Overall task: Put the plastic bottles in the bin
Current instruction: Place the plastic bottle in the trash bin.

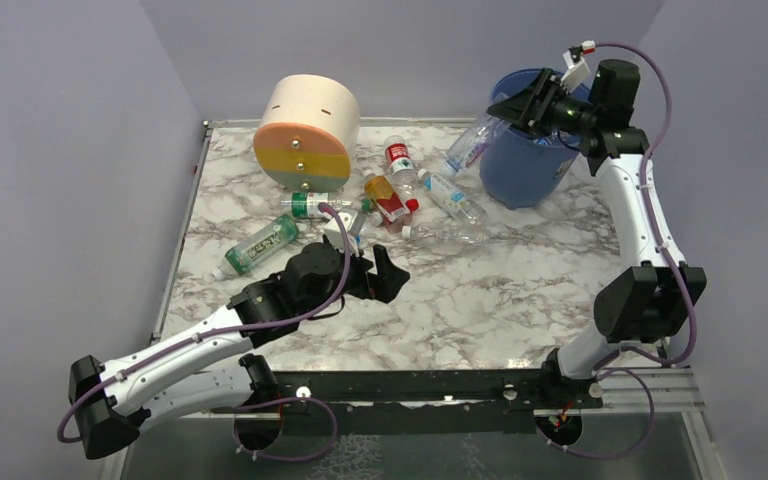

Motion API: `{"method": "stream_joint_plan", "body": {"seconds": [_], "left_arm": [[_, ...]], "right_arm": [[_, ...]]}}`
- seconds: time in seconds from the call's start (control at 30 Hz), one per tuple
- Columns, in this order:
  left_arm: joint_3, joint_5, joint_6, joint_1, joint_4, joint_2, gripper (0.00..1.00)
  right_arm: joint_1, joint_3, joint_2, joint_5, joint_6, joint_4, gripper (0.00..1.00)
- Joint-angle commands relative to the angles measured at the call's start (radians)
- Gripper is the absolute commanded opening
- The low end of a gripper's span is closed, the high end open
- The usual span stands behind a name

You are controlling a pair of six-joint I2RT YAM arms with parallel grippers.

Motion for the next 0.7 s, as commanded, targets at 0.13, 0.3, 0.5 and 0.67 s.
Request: {"method": "stream_joint_plan", "body": {"seconds": [0.13,0.3,0.5,0.67], "left_arm": [[0.018,-0.009,0.018,-0.001,0.029,0.036,0.99],[0.016,-0.01,0.017,-0.001,0.027,0.032,0.99],[0.016,-0.007,0.013,-0.001,0.028,0.041,0.99],[0.018,0.0,0.009,-0.001,0.035,0.052,0.99]], "right_arm": [[-0.163,-0.009,0.008,-0.136,0.224,0.265,0.62],[-0.247,-0.034,0.021,-0.171,0.35,0.422,0.62],[-0.333,-0.121,0.022,-0.155,0.494,0.619,0.62],[-0.368,-0.182,0.016,-0.089,0.547,0.715,0.62]]}}
